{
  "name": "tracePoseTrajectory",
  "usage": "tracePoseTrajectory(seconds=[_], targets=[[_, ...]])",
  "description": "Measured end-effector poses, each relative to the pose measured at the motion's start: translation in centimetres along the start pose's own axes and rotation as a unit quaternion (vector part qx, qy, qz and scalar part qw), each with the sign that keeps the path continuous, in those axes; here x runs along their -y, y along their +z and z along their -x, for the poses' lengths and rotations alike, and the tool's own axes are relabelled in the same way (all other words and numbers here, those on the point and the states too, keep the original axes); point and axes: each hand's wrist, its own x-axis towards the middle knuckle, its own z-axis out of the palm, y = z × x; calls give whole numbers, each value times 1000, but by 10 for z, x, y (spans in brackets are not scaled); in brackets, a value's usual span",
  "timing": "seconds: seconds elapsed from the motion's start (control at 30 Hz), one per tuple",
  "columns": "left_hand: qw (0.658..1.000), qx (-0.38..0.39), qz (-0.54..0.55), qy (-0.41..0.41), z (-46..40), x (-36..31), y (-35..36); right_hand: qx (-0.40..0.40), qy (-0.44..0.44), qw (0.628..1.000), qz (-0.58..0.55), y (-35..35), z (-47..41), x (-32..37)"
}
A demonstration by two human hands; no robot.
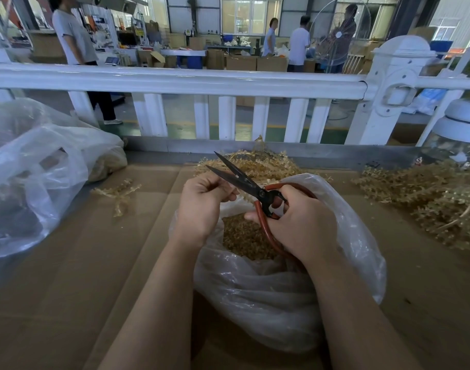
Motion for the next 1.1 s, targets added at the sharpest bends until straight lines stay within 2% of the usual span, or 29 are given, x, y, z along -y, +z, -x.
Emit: tracePoseTrajectory(seconds=[0.4,1.1], targets=[[999,4,-27,24,-1,2,-2,17,1,1000,8,-3,-2,1],[1000,11,12,-13,0,2,0,-8,-13,999,-31,-2,0,0]])
